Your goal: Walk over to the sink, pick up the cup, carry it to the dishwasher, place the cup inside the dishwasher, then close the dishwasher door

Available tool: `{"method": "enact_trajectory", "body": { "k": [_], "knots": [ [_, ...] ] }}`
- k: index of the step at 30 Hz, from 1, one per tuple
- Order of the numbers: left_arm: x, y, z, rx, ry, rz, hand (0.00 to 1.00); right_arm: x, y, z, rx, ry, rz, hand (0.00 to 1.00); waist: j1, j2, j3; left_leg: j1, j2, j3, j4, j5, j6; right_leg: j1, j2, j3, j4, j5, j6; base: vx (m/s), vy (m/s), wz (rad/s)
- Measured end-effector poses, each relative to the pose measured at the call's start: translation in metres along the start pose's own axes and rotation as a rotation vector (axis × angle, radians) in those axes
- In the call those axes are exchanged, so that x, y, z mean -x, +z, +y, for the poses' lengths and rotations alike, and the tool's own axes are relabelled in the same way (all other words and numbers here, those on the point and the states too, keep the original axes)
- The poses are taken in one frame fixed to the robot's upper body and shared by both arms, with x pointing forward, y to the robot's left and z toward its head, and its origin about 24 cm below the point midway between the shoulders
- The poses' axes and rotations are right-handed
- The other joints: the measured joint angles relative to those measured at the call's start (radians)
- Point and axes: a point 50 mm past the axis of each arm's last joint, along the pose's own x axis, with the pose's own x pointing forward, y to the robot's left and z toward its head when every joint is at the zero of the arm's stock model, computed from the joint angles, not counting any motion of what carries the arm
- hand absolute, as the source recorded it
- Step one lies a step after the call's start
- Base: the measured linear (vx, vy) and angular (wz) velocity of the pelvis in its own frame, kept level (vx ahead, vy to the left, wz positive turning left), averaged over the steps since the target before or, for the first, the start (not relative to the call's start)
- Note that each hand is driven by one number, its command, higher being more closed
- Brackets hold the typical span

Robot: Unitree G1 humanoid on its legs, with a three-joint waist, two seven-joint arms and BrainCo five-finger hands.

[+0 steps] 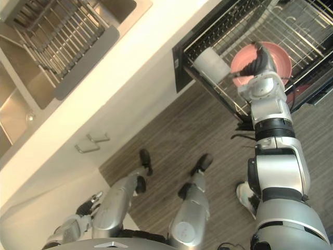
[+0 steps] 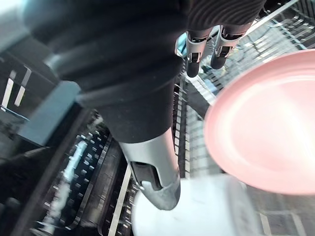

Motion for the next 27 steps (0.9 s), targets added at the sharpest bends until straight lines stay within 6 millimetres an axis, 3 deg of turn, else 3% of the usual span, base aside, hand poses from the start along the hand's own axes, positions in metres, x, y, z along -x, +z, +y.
{"method": "enact_trajectory", "body": {
  "k": [4,5,9,10,12,15,17,19,22,24,27],
  "knots": [
    [0.003,-0.003,0.008,0.02,0.032,-0.008,0.0,0.01,-0.021,-0.014,-0.255,-0.138,0.059,0.0,-0.024,-0.034,-0.007,0.062,-0.005,-0.02,-0.047,0.018,-0.006,0.06,0.005,-0.02,-0.009,-0.011,0.011,0.03,-0.015,0.14],
    [0.006,-0.007,0.016,0.039,0.061,-0.009,0.0,0.017,-0.039,-0.016,-0.359,-0.19,0.119,0.0,-0.033,-0.064,-0.022,0.09,-0.007,-0.019,-0.076,0.027,-0.01,0.075,0.008,-0.021,-0.012,-0.016,0.014,0.07,-0.032,-0.02],
    [0.014,-0.019,0.033,0.079,0.131,0.01,0.0,0.043,-0.088,-0.025,-0.555,-0.326,0.257,0.0,-0.063,-0.124,-0.075,0.161,-0.007,-0.015,-0.121,0.033,-0.015,0.127,0.012,-0.019,-0.013,-0.026,0.025,0.11,-0.032,-0.03],
    [0.016,-0.025,0.038,0.085,0.155,0.024,0.0,0.051,-0.101,-0.027,-0.616,-0.381,0.3,1.0,-0.073,-0.137,-0.1,0.182,-0.008,-0.011,-0.132,0.033,-0.016,0.141,0.012,-0.017,-0.013,-0.03,0.029,0.08,-0.011,-0.07],
    [0.019,-0.032,0.044,0.085,0.188,0.049,0.0,0.064,-0.12,-0.028,-0.732,-0.459,0.372,1.0,-0.084,-0.153,-0.141,0.204,-0.008,0.006,-0.144,0.03,-0.02,0.149,0.013,-0.012,-0.013,-0.034,0.031,0.1,-0.008,-0.15],
    [0.021,-0.039,0.044,0.091,0.204,0.072,0.0,0.093,-0.153,-0.02,-0.881,-0.52,0.498,1.0,-0.099,-0.156,-0.16,0.245,-0.009,0.007,-0.153,0.028,-0.023,0.182,0.009,-0.015,-0.003,-0.048,0.034,0.03,-0.002,-0.04],
    [0.022,-0.043,0.046,0.095,0.216,0.087,0.0,0.116,-0.171,0.004,-0.932,-0.489,0.605,1.0,-0.108,-0.155,-0.176,0.247,-0.006,0.008,-0.152,0.028,-0.024,0.181,0.007,-0.016,0.009,-0.062,0.033,0.0,0.0,0.0],
    [0.023,-0.046,0.046,0.1,0.22,0.093,0.0,0.155,-0.195,0.044,-0.991,-0.425,0.777,1.0,-0.109,-0.151,-0.188,0.248,0.001,0.009,-0.152,0.023,-0.036,0.18,0.006,-0.017,0.015,-0.077,0.029,-0.04,-0.013,0.0],
    [0.025,-0.05,0.047,0.132,0.231,0.095,0.0,0.197,-0.212,0.086,-1.083,-0.363,0.94,1.0,-0.11,-0.147,-0.19,0.243,0.008,0.017,-0.152,0.025,-0.04,0.176,0.007,-0.02,0.018,-0.077,0.029,-0.05,-0.018,-0.01],
    [0.025,-0.052,0.046,0.143,0.233,0.099,0.0,0.211,-0.218,0.101,-1.144,-0.345,0.996,1.0,-0.108,-0.144,-0.191,0.238,0.012,0.03,-0.154,0.024,-0.039,0.171,0.005,-0.023,0.022,-0.078,0.028,-0.05,-0.011,0.01],
    [0.023,-0.053,0.045,0.133,0.234,0.105,0.0,0.213,-0.216,0.11,-1.187,-0.298,0.988,1.0,-0.097,-0.138,-0.191,0.23,0.012,0.047,-0.181,0.032,-0.048,0.153,-0.005,-0.043,0.037,-0.081,0.024,-0.03,-0.001,0.13]
  ]
}}
